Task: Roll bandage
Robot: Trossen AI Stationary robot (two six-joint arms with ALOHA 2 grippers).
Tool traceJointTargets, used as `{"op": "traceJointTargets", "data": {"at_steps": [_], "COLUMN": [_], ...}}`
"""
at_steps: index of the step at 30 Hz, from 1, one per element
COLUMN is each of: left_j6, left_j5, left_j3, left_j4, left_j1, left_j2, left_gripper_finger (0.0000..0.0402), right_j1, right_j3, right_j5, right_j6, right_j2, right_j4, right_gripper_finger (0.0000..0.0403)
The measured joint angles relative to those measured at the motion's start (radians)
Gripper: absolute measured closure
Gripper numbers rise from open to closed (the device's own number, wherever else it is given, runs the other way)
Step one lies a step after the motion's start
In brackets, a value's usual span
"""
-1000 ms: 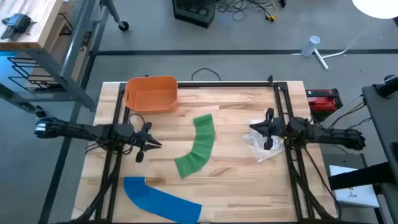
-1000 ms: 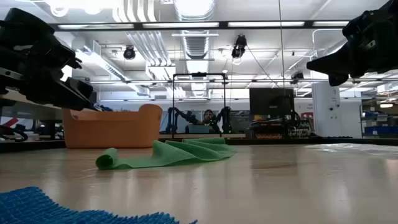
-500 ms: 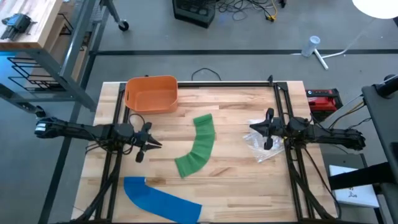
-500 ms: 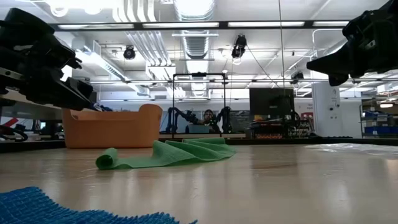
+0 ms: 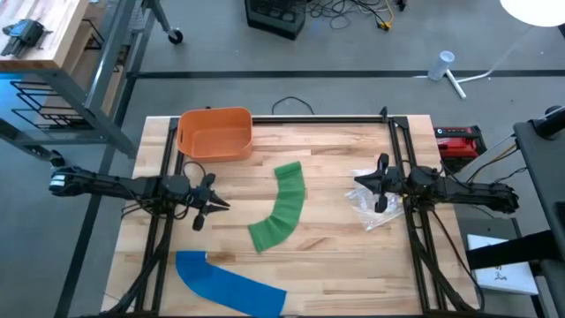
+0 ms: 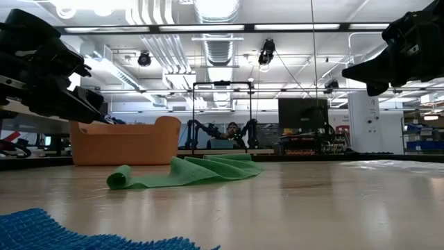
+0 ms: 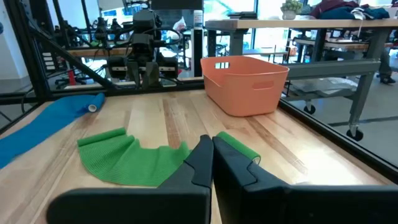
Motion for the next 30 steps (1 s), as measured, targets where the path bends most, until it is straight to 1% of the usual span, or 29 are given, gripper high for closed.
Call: {"op": "traceJointTargets", "data": {"at_steps": [10, 14, 21, 24, 28, 30], "left_j6": [0.0, 0.0, 0.0, 0.0, 0.0, 0.0], "left_j5": [0.0, 0.0, 0.0, 0.0, 0.0, 0.0], "left_j3": [0.0, 0.0, 0.0, 0.0, 0.0, 0.0], "left_j4": [0.0, 0.0, 0.0, 0.0, 0.0, 0.0], "left_j1": [0.0, 0.0, 0.0, 0.0, 0.0, 0.0], "left_j2": [0.0, 0.0, 0.0, 0.0, 0.0, 0.0], "left_gripper_finger": [0.0363, 0.0363, 0.0363, 0.0363, 0.0363, 0.0363], "right_j1": [0.0, 0.0, 0.0, 0.0, 0.0, 0.0], "right_j3": [0.0, -0.001, -0.001, -0.003, -0.003, -0.003], "right_j5": [0.0, 0.002, 0.002, 0.001, 0.001, 0.022], "right_j6": [-0.001, -0.066, -0.077, -0.01, 0.234, 0.256], "right_j2": [0.0, 0.0, 0.0, 0.0, 0.0, 0.001], "right_j4": [0.001, 0.012, 0.017, 0.033, 0.057, 0.071], "right_gripper_finger": [0.0403, 0.0403, 0.0403, 0.0403, 0.0403, 0.0403]}}
